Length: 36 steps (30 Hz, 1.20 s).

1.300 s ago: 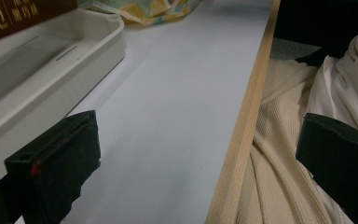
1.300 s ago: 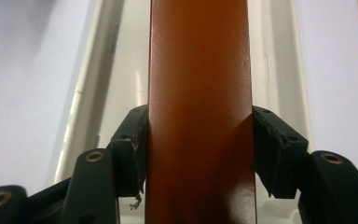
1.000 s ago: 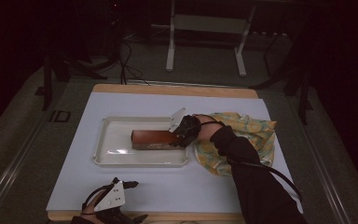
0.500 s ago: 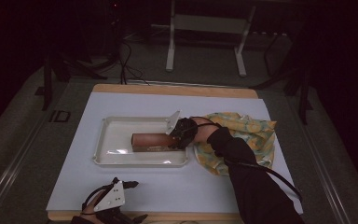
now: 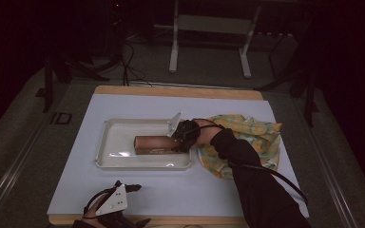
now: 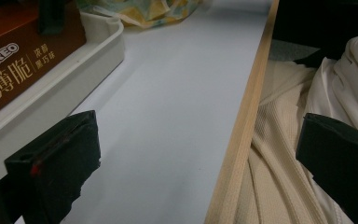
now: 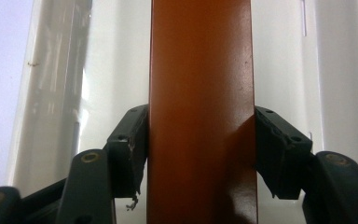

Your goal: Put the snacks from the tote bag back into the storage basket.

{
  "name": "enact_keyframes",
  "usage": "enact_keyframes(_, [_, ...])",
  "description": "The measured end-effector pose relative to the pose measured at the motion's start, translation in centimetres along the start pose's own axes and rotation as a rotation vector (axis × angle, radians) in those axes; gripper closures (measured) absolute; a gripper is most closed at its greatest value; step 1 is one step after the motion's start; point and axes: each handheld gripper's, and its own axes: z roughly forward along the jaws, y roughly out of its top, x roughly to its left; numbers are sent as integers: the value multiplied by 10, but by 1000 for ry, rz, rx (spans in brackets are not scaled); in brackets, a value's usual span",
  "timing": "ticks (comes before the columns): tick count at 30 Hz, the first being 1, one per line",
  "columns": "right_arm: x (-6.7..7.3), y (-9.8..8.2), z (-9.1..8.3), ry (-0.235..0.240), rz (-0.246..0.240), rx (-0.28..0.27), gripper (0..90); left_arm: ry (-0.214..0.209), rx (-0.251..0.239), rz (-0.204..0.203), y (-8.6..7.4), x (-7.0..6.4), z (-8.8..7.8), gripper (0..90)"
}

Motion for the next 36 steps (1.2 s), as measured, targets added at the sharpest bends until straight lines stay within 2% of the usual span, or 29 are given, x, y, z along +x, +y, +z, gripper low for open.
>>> enact_keyframes(7, [1, 4, -8, -5, -5, 0, 394, -4, -1, 1, 0, 0, 0, 0])
enact_keyframes(18, [2, 5, -34, -37, 7, -40, 394, -1, 3, 1, 0, 0, 1, 0])
enact_keyframes(23, [3, 3, -50, -54, 35, -62, 391, -4, 3, -2, 0, 0, 1, 0])
enact_keyframes(26, [4, 3, -56, -67, 46, -64, 367, -6, 3, -2, 0, 0, 1, 0])
enact_keyframes(27, [4, 2, -61, -77, 58, -69, 338, -6, 2, -2, 0, 0, 1, 0])
enact_keyframes(28, [3, 0, -69, -95, 94, -85, 273, -6, 3, -2, 0, 0, 1, 0])
enact_keyframes(30, [3, 0, -72, -110, 106, -87, 244, -7, 1, -3, 0, 0, 1, 0])
enact_keyframes(31, [2, -2, -78, -131, 128, -90, 186, -7, 1, -3, 1, 0, 1, 0])
enact_keyframes(33, [3, -3, -81, -137, 136, -93, 180, -6, 2, -2, 1, 0, 1, 0])
enact_keyframes(34, [3, -5, -86, -148, 151, -102, 134, -6, 2, -1, 1, 0, 1, 0])
enact_keyframes(35, [3, -5, -86, -148, 151, -102, 134, -7, 2, -2, 1, 0, 1, 0])
enact_keyframes(36, [3, -8, -92, -155, 174, -124, 128, -8, 4, -2, 1, 0, 1, 0])
